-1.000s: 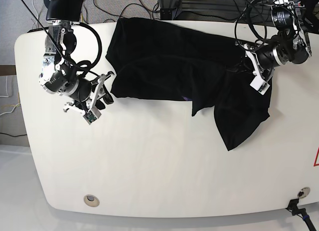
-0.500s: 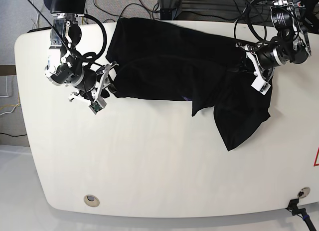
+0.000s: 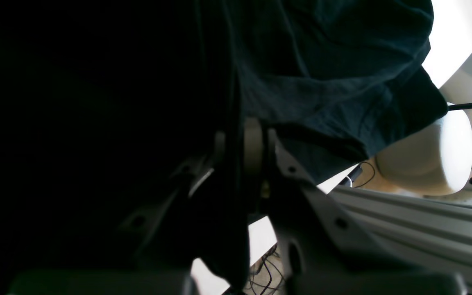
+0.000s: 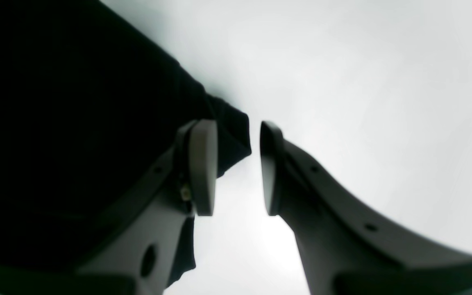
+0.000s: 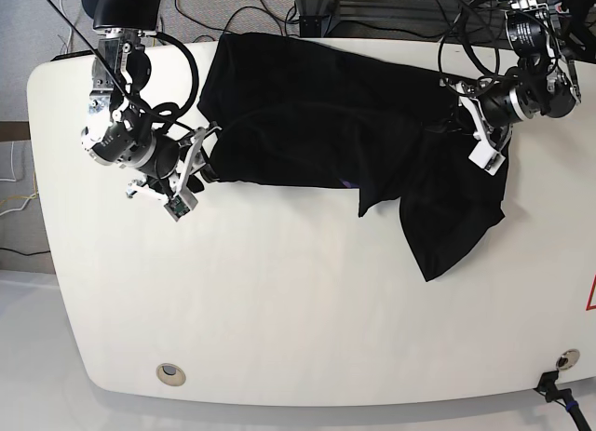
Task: Fold the T-shirt properly
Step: 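Grasp the shirt band with the left gripper and pull it toward the right gripper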
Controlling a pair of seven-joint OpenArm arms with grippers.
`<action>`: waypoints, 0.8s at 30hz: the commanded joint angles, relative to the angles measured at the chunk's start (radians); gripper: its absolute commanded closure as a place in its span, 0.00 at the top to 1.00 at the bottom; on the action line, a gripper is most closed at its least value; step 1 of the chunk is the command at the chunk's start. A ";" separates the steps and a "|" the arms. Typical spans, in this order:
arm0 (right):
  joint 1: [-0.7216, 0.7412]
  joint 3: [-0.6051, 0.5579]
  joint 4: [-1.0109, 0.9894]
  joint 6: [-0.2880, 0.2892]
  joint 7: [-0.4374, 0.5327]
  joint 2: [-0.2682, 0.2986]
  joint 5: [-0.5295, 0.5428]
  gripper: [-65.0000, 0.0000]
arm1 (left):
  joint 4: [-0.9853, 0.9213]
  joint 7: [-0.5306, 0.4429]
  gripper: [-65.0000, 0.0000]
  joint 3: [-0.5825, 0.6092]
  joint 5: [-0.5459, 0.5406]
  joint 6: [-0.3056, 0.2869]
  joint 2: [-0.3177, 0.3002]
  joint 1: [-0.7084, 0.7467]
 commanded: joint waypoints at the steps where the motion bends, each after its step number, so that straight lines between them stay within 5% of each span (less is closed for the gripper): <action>1: 0.013 0.005 0.020 0.005 0.022 0.011 0.012 0.27 | 0.055 -0.012 0.04 0.006 -0.026 -0.004 -0.011 0.016; 14: 0.013 0.005 0.020 0.005 0.022 -0.010 0.012 0.27 | 0.104 -0.012 0.04 0.084 -0.025 -0.004 0.011 0.066; 24: 0.007 0.003 0.020 0.005 0.022 -0.012 0.012 0.27 | 0.105 -0.012 0.08 0.104 -0.023 -0.004 -0.040 0.050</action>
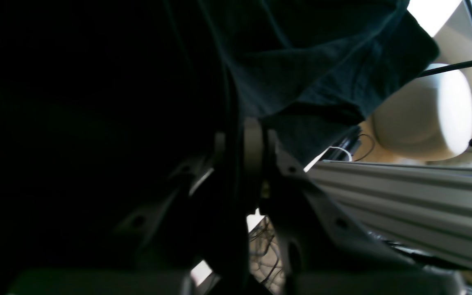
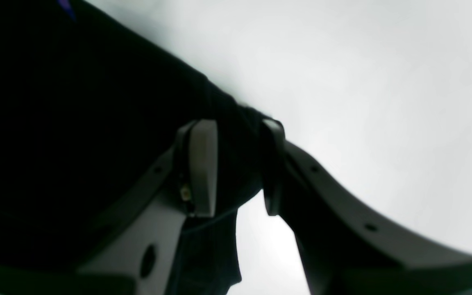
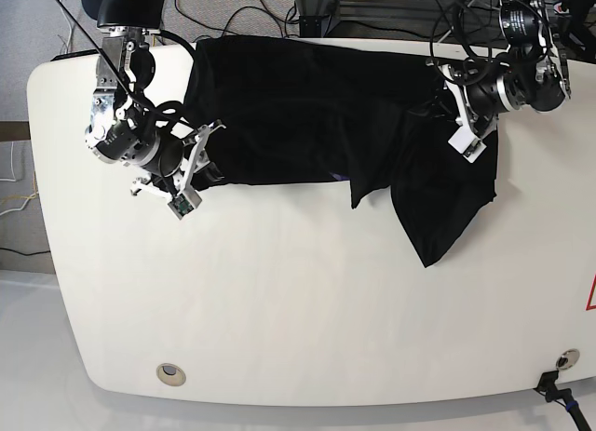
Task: Fold the T-shirt properly
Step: 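Grasp the shirt band with the left gripper and pull it toward the right gripper, then lower the left gripper onto the hanging shirt end and grasp it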
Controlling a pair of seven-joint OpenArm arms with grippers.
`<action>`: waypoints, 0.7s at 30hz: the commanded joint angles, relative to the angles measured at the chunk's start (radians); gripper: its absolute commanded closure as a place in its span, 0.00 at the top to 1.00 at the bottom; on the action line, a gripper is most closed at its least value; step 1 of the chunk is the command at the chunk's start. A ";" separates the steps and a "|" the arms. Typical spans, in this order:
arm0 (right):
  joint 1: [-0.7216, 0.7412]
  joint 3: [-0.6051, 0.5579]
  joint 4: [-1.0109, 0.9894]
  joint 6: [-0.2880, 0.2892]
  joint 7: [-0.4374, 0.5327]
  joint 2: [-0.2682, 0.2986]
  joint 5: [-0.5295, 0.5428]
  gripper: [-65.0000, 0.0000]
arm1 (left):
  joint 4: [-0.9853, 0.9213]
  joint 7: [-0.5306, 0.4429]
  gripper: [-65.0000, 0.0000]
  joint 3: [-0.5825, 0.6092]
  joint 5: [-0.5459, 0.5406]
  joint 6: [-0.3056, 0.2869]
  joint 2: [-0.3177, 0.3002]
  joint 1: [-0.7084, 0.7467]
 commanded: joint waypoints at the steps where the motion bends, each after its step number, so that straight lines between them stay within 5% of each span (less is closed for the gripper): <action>1: 0.013 0.001 0.020 0.005 0.022 0.008 0.014 0.27 | 0.019 -0.012 0.12 0.027 -0.019 -0.004 -0.032 -0.007; 4: 0.003 -0.002 0.020 0.005 0.022 -0.032 0.021 0.27 | 0.019 -0.012 0.20 0.053 -0.019 -0.004 -0.045 -0.007; 11: -0.069 -0.018 0.094 0.010 0.019 -0.162 0.023 0.27 | 0.019 -0.012 0.20 0.055 -0.019 -0.004 -0.045 -0.007; 21: -0.219 -0.061 0.059 0.010 0.097 -0.147 0.012 0.27 | 0.019 -0.012 0.20 0.053 -0.019 -0.004 -0.047 -0.020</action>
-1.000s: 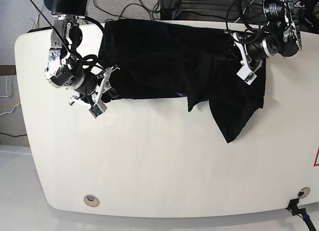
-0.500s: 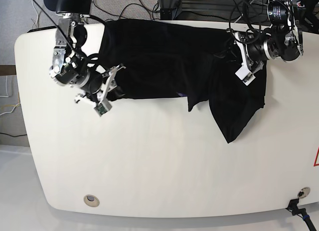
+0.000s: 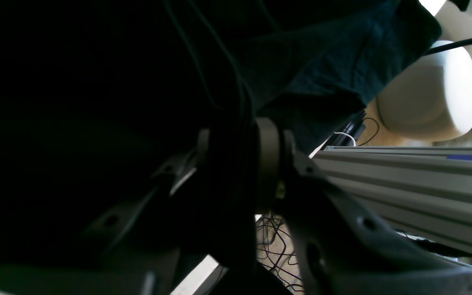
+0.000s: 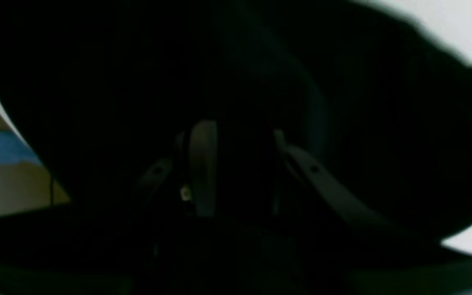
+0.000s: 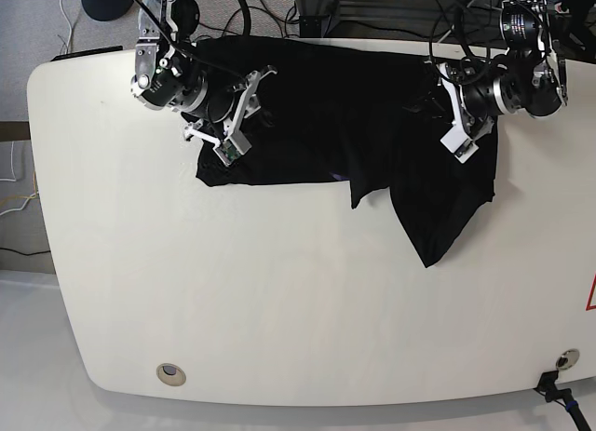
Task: Fold the T-shirt properly
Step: 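Lower the left gripper onto the hanging shirt end and grasp it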
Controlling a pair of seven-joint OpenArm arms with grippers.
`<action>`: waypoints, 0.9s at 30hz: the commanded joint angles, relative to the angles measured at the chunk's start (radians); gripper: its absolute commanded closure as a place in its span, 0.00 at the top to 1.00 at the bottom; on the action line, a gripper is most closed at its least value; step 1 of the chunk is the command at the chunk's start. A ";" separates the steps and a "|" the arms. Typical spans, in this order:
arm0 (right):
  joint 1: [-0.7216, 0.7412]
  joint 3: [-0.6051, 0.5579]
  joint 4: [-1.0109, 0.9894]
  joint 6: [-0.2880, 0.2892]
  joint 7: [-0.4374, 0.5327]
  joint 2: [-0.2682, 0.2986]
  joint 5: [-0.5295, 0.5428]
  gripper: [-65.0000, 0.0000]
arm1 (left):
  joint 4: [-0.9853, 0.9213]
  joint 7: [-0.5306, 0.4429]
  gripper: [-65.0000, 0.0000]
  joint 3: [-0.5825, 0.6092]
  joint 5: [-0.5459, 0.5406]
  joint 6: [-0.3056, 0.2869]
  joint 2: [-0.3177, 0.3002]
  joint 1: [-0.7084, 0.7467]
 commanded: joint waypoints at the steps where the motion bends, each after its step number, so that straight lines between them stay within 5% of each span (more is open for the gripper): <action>1: 0.006 0.003 -0.023 0.005 0.053 0.026 0.019 0.27 | 0.018 -0.013 0.20 -0.005 -0.019 -0.004 -0.012 -0.007; 11: 0.009 0.003 -0.195 0.004 0.165 0.057 0.018 0.27 | 0.041 -0.013 0.20 0.007 -0.020 -0.004 -0.012 -0.007; 27: 0.013 0.003 -0.207 0.002 0.174 0.055 0.018 0.27 | 0.058 -0.013 0.20 0.308 0.030 0.001 -0.033 -0.002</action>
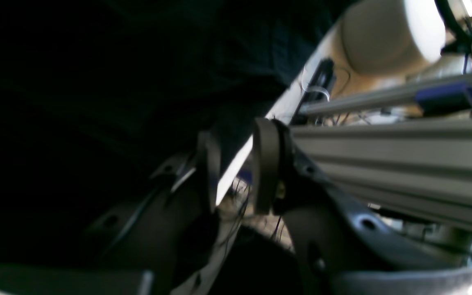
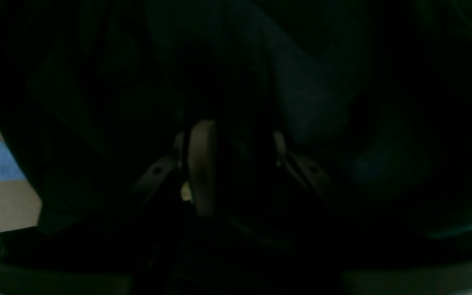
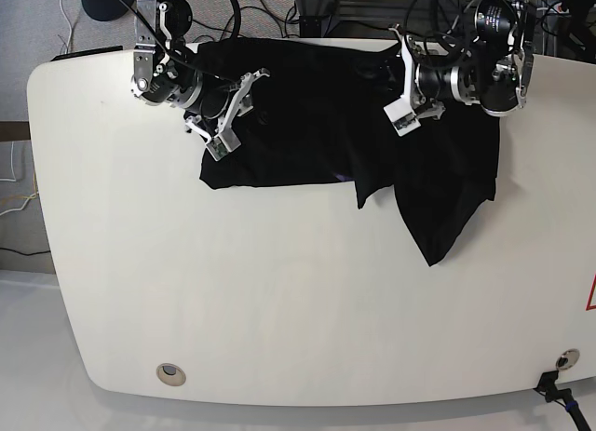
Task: Fold the T-shirt properly
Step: 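Lower the left gripper onto the hanging shirt end and grasp it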
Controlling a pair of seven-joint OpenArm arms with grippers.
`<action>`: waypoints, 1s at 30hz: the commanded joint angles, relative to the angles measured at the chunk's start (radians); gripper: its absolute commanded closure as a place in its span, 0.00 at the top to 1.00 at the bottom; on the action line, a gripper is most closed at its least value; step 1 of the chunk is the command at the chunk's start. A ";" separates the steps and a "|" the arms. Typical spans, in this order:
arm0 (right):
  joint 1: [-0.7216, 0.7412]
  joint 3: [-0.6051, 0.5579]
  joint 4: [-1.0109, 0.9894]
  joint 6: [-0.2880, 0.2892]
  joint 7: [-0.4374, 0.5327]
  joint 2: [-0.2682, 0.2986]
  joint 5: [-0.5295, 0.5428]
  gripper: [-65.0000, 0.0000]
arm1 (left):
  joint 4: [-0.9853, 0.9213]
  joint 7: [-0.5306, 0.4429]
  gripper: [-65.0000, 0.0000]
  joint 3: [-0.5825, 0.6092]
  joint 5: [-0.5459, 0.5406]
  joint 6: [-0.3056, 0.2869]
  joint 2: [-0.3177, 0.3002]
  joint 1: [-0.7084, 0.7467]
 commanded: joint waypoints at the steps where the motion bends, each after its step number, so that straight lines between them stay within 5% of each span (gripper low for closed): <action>1: 0.003 0.002 0.005 0.002 -0.015 0.004 -0.016 0.27 | 0.009 -0.012 0.20 0.053 0.048 -0.002 -0.005 -0.004; 7: 0.004 0.000 0.005 0.002 -0.013 0.002 -0.016 0.27 | 0.051 -0.012 0.21 0.053 0.045 -0.007 -0.005 -0.050; 15: 0.013 0.003 0.005 0.002 -0.013 0.004 -0.016 0.27 | 0.015 -0.012 0.33 -0.235 -0.053 -0.007 -0.068 -0.264; 20: 0.016 0.003 0.005 0.002 -0.013 0.004 -0.016 0.27 | -0.123 -0.014 0.60 -0.354 -0.046 -0.006 -0.088 -0.353; 23: 0.016 0.003 0.005 0.002 -0.013 0.004 -0.016 0.27 | -0.197 -0.015 0.74 -0.386 0.030 -0.006 -0.088 -0.389; 30: 0.018 0.003 0.005 0.002 -0.013 0.004 -0.016 0.27 | -0.324 -0.104 0.74 -0.352 0.235 -0.006 -0.062 -0.508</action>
